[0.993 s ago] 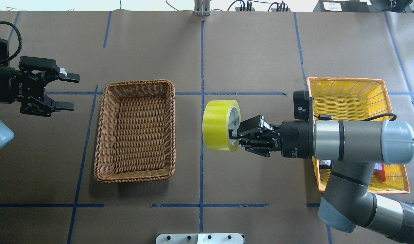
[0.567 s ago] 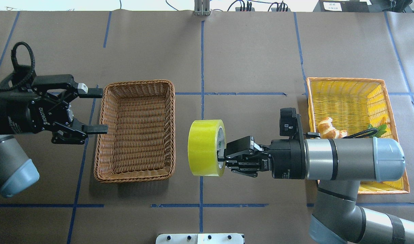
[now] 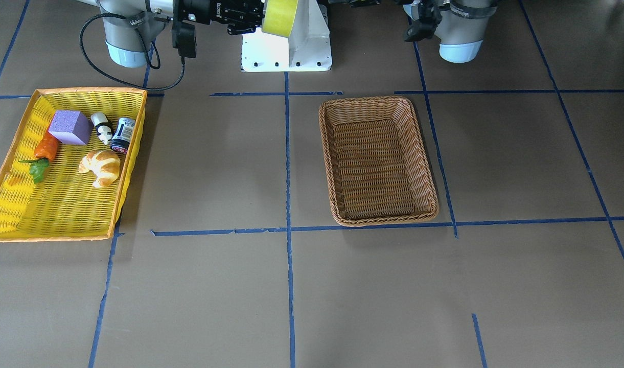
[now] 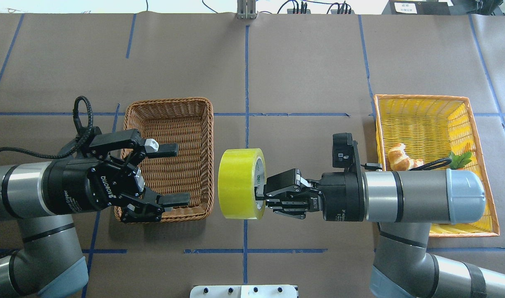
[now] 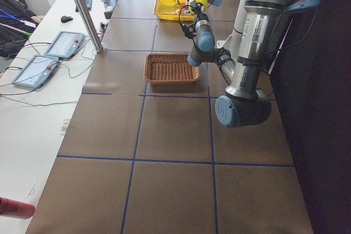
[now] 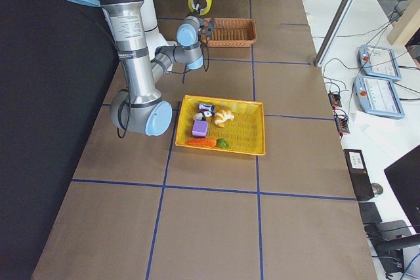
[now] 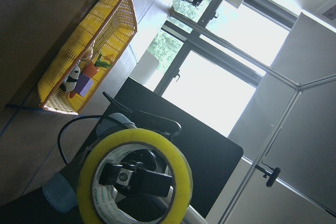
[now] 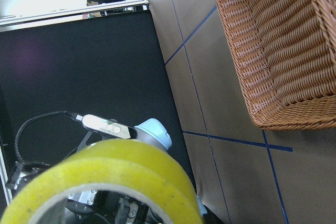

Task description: Move tape to another basket

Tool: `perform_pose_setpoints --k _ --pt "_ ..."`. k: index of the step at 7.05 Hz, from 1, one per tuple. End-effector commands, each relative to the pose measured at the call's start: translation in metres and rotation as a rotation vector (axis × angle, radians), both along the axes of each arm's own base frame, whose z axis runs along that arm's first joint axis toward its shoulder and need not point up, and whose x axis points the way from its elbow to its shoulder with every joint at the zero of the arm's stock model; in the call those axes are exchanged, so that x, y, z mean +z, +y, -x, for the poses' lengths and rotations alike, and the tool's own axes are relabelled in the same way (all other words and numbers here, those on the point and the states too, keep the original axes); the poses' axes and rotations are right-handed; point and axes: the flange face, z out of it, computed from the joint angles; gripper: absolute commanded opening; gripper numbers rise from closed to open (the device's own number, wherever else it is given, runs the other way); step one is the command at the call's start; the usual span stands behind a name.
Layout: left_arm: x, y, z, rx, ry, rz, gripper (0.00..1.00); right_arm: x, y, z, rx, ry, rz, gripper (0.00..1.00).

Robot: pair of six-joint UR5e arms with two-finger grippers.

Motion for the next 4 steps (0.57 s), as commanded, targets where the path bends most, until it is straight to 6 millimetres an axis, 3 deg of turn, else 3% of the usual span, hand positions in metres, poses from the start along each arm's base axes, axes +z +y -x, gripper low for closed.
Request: perform_pose_setpoints --k 1,4 --pt "-0.008 0.003 -0.007 0.008 0.014 0.001 1.00 -0.012 0.008 0.011 -0.019 -0.004 0.003 0.02" --pt "-0.010 0.001 -0.010 0.008 0.013 0.002 1.00 -0.017 0.036 0.032 -0.046 -0.013 0.030 0.02"
